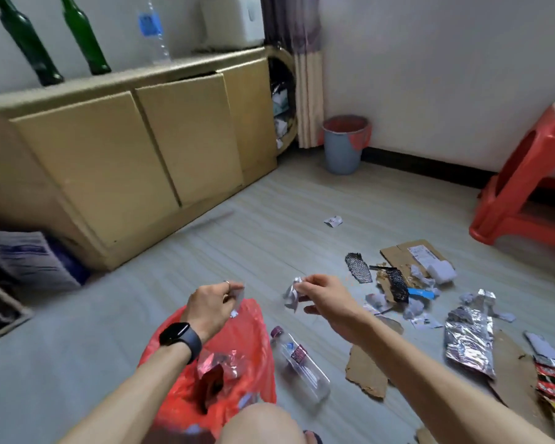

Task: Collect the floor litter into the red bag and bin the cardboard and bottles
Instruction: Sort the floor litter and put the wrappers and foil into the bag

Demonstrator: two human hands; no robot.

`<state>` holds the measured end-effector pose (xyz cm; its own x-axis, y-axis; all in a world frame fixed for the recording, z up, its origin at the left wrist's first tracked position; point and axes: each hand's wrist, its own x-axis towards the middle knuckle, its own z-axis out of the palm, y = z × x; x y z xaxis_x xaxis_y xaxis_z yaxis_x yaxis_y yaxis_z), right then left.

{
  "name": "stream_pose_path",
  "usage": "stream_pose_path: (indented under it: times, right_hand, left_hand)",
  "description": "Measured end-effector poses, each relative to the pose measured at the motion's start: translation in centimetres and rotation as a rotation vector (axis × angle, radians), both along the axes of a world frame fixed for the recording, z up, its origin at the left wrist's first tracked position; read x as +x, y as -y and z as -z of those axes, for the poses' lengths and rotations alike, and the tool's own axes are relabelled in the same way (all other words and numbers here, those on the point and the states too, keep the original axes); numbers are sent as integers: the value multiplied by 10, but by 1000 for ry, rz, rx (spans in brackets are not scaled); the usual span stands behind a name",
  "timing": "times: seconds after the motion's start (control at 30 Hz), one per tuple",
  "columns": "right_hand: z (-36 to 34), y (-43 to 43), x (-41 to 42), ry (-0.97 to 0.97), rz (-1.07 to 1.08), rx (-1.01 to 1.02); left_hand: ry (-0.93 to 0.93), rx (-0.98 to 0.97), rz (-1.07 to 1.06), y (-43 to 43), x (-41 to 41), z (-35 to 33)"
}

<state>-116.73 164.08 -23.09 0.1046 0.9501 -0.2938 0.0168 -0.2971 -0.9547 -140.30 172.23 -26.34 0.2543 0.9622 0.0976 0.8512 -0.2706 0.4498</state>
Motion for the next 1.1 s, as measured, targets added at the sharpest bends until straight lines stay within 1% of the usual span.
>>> stream_pose_path:
  times: [0.07,0.1,0.13,0.2,0.27,0.33,0.43,0.53,0.6,0.77,0.83,0.93,1.0,1.1]
  right_hand:
    - [4,-3,-40,-179,6,-17]
    - [9,-4,-57,-234,15,-44]
    - [16,-5,-73,-261,16,-72]
    - [37,-8,-100,-244,3,-112]
    - [55,-9,-120,-124,-31,-122]
    - [66,-10,-126,62,-80,-103]
    - [61,-9,-120,291,-168,-59]
    - [45,-5,-97,561,-279,16]
    - [33,-2,-73,778,-341,90]
    - [-2,18,8,1165,-392,174]
    - [-14,32,46,1268,-383,139]
    - [-20,59,107,1375,-342,28]
    - [-19,77,139,1392,-311,-48]
    - [-8,104,187,1342,-179,-155]
  left_hand:
    - [-8,-48,-67,8,-34,4]
    - [-3,-74,-97,12,-49,7]
    - [12,-104,-125,16,-61,12]
    - [46,-169,-158,24,-80,20]
    - [75,-214,-179,33,-93,28]
    - [115,-246,-188,39,-96,34]
    - [117,-279,-147,41,-92,37]
    - [46,-277,-63,35,-80,30]
    - [1,-241,9,28,-61,20]
    - [-112,-183,220,10,23,-23]
    - [-161,-170,308,4,64,-38]
    - [-246,-164,486,4,132,-55]
    - [-315,-150,567,8,168,-60]
    - [-401,-137,659,15,226,-49]
